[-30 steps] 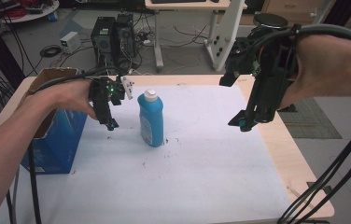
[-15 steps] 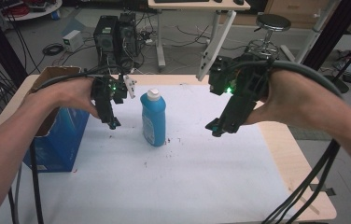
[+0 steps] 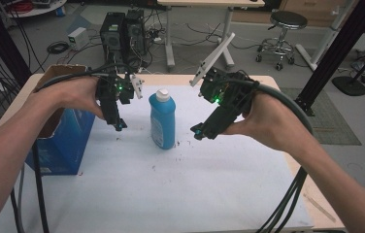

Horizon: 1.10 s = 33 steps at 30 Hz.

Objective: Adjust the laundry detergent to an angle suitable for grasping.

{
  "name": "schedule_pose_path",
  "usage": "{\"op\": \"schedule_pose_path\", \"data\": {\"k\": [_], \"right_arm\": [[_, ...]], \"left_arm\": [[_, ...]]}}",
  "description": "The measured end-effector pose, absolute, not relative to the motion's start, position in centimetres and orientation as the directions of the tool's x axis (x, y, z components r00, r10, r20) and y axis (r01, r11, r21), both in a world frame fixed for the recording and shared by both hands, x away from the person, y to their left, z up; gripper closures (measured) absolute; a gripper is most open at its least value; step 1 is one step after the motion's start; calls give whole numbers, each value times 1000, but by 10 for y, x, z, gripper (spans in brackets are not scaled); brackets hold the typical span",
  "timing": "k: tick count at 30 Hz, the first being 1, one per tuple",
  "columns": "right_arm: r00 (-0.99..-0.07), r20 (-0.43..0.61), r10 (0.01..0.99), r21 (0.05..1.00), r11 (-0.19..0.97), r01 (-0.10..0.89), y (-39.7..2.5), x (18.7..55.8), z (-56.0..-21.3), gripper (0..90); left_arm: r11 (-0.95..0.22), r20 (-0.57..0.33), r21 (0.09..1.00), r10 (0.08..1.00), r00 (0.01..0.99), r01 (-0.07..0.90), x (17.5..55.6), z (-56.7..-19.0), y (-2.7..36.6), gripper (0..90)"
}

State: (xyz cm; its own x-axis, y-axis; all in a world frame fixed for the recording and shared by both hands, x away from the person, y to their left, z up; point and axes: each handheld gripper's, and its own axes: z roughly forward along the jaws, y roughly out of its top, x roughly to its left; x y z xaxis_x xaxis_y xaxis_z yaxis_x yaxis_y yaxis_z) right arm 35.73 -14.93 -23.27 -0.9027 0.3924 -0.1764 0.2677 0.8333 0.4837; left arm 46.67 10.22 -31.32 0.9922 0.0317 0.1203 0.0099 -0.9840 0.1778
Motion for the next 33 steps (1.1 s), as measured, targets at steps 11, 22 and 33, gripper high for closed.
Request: {"op": "schedule_pose_path", "data": {"k": [11,22,33], "right_arm": [[-856,-179,485,539,776,328,-139,367,-268,131],[-775,-133,618,651,643,402,-119,380,-304,131],[-704,-109,702,694,560,451,-98,389,-335,131]], "left_arm": [[-984,132,180,20,991,-5,464,-311,101,179],[-983,141,184,21,990,-5,461,-308,104,179],[-980,152,197,31,988,0,456,-304,113,179]]}}
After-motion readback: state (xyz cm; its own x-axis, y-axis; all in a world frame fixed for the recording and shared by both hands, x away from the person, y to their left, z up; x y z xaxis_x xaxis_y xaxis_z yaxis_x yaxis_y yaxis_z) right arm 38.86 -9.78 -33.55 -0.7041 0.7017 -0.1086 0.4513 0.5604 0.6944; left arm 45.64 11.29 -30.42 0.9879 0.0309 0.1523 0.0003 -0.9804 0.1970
